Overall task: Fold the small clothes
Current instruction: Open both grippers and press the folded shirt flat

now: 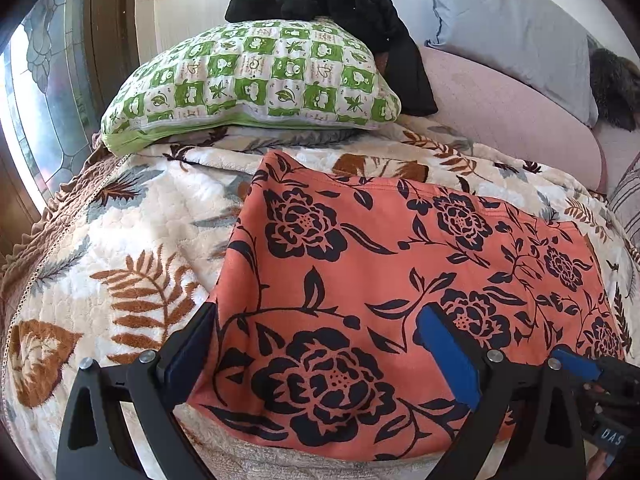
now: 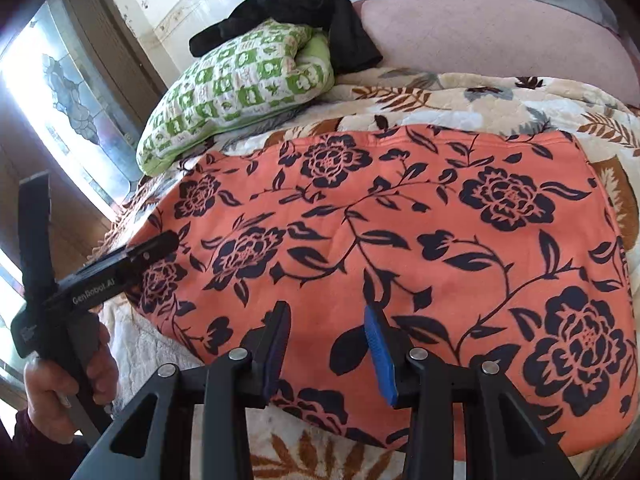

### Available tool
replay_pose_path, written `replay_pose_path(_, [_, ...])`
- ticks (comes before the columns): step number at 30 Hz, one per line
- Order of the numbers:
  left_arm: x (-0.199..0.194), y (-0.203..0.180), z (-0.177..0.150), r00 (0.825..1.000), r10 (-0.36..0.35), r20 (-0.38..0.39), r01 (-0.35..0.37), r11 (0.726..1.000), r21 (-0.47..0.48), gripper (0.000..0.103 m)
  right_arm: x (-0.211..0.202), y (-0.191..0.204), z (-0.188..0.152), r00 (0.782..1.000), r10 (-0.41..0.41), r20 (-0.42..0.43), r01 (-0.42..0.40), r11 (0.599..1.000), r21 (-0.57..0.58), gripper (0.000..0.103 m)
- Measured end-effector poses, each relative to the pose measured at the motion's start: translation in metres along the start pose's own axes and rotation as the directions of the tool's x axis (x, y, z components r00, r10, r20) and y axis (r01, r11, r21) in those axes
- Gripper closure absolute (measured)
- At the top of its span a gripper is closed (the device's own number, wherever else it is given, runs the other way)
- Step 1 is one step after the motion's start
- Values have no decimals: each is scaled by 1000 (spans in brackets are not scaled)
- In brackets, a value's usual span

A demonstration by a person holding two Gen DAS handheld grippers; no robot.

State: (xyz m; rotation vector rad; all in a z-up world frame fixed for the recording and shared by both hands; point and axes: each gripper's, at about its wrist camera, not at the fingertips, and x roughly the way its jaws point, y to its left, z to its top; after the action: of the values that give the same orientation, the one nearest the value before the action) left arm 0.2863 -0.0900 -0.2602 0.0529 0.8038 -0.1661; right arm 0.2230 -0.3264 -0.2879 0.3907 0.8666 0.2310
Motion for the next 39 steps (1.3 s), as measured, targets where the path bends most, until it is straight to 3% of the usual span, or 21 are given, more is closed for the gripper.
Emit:
replay_pose_path(3, [0,-2,0,1000,11,7,-11,1000,12,4,11,4,-6,999,-31,-18,30,999,-40,60])
replay_pose_path(7, [1,-3,0,1000,23,10,-24,999,24,4,7,-6,-4,1000,11,-21,-11,1000,19,60])
replay_pose_path(11, [1,-3,-1,999,29,14,-29,999,24,4,-10,-12,0,999,-7,42,6,999,40,60])
replay_pose_path(17, [2,-5,-2,999,45,13,-46,998,44,4,-25,-43,11,988,-111,108,96,986,137,60])
replay_pose_path(24, [10,-7,-5,998,69,-7,-68,996,60,4,-16,-91,10,968,-248,49,226,936,269,61])
replay_pose_path(28, [31,-10,-14,986,146,-79,-136,983,120,4,-11,-87,10,963,-265,48,247,940,237,61])
replay_pose_path(31, [32,-9,-15,987,141,-77,-132,985,113,4,-18,-88,10,969,-235,71,210,942,261,61])
replay_pose_path(35, [33,-8,-15,987,139,-79,-131,986,104,4,-33,-98,13,946,-302,120,256,920,297,61])
replay_pose_path(39, [33,-9,-16,987,145,-75,-136,985,107,4,-26,-116,12,951,-299,72,259,905,337,61])
